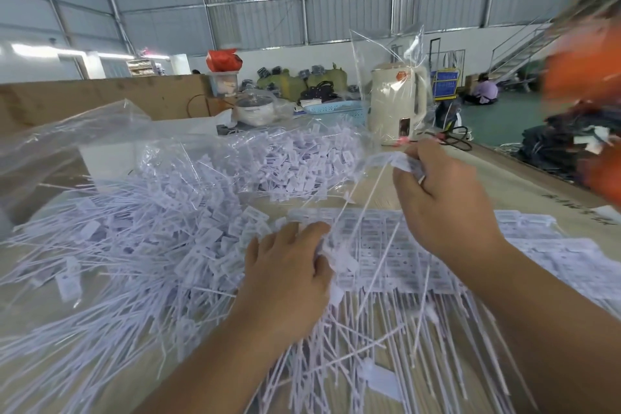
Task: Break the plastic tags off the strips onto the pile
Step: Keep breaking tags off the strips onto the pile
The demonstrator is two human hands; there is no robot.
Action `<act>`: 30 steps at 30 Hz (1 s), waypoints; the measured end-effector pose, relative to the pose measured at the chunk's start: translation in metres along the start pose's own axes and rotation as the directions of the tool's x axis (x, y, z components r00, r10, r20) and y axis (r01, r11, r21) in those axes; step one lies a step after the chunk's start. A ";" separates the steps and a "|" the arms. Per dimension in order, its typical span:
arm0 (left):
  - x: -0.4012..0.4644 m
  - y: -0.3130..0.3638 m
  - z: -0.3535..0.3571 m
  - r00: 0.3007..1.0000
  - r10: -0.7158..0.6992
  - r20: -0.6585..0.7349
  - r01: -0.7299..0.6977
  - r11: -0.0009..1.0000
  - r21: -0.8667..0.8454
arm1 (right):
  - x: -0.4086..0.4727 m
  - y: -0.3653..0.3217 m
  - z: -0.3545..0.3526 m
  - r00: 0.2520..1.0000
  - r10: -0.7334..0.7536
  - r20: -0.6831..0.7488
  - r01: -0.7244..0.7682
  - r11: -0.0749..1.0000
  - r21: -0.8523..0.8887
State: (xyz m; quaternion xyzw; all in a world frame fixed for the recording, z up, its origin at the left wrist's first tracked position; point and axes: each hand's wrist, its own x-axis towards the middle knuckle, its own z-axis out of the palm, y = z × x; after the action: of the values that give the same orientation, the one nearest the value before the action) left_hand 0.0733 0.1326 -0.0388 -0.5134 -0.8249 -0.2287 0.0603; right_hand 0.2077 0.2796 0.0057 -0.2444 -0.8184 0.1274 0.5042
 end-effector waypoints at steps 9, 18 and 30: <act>0.004 -0.005 0.007 0.996 -0.065 0.065 0.055 0.987 0.148 | 0.001 -0.005 -0.005 0.997 0.058 -0.054 -0.052 0.993 0.110; 0.005 -0.014 0.002 0.986 -0.132 0.100 0.111 0.975 0.191 | 0.006 -0.002 -0.018 0.982 0.167 -0.093 -0.136 0.953 0.271; 0.006 -0.001 -0.046 0.954 -0.298 -0.017 0.095 0.358 -0.929 | -0.011 -0.019 -0.009 0.859 -0.106 0.501 0.105 0.994 0.031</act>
State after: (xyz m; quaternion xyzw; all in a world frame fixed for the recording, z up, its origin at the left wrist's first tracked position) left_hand 0.0636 0.1172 0.0044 -0.3339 -0.6050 -0.6983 -0.1867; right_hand 0.2150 0.2576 0.0099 -0.1569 -0.9332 0.1600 0.2809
